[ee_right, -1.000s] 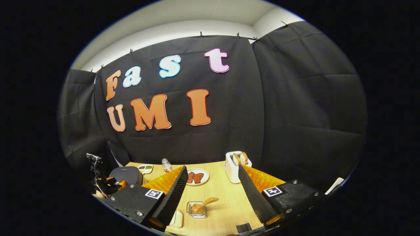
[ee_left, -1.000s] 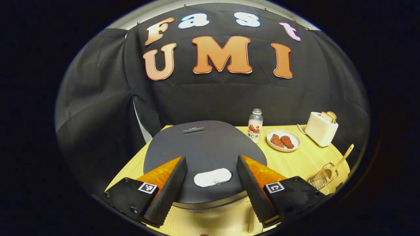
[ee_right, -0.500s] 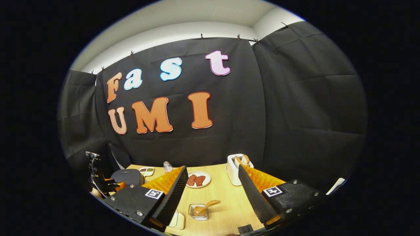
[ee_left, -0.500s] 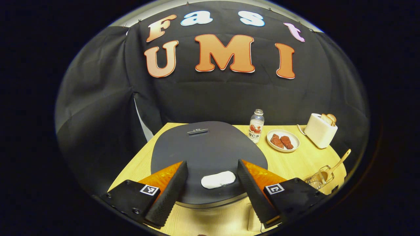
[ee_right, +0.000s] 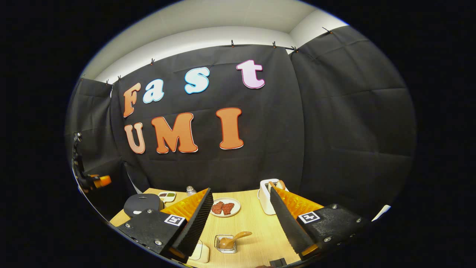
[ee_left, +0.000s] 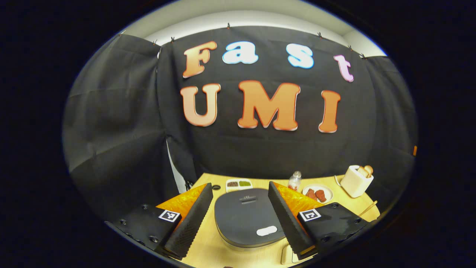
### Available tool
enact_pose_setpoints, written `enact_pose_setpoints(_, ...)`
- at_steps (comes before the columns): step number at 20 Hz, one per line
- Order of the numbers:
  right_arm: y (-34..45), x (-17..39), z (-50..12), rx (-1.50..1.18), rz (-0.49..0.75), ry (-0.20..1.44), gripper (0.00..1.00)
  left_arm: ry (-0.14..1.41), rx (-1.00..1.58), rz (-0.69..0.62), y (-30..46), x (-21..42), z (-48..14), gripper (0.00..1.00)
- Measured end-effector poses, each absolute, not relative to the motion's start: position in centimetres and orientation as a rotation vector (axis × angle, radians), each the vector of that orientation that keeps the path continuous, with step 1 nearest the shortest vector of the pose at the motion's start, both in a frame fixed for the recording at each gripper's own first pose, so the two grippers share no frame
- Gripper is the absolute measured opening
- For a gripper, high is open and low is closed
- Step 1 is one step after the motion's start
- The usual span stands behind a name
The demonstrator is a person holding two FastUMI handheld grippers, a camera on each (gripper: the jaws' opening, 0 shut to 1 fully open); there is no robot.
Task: Close the left gripper, press the button to open the rice cooker; take a wooden spoon from the chopstick holder with the right hand, scoop a spoonful of rice and pour it into the rice cooker, then put the wooden spoon back into the chopstick holder.
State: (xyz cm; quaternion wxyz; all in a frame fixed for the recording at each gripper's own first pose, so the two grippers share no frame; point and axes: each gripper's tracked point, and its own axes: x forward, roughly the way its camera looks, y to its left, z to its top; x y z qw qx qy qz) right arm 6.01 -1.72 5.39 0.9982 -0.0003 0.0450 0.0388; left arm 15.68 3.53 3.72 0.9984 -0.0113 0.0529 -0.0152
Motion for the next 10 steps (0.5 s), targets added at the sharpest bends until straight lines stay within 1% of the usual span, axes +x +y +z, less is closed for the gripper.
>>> enact_pose_setpoints(1, -1.7, 6.1, 5.6, -0.003, 0.079, 0.086, 1.0, 0.079, -0.019, -0.027, 4.2, 14.7, 6.1, 0.98)
enact_pose_setpoints(2, -1.6, 6.3, 6.1, -0.004, 0.081, 0.082, 0.95, 0.061, -0.018, -0.022, 4.8, 13.8, 7.9, 0.97)
enact_pose_setpoints(6, -1.7, 6.7, 6.9, -0.017, 0.077, 0.058, 0.95, -0.013, -0.008, -0.015, 6.4, 10.6, 14.3, 0.99)
enact_pose_setpoints(10, -1.7, 6.8, 7.7, -0.04, 0.073, 0.038, 0.95, -0.071, 0.032, -0.01, 6.8, 8.6, 17.9, 1.0)
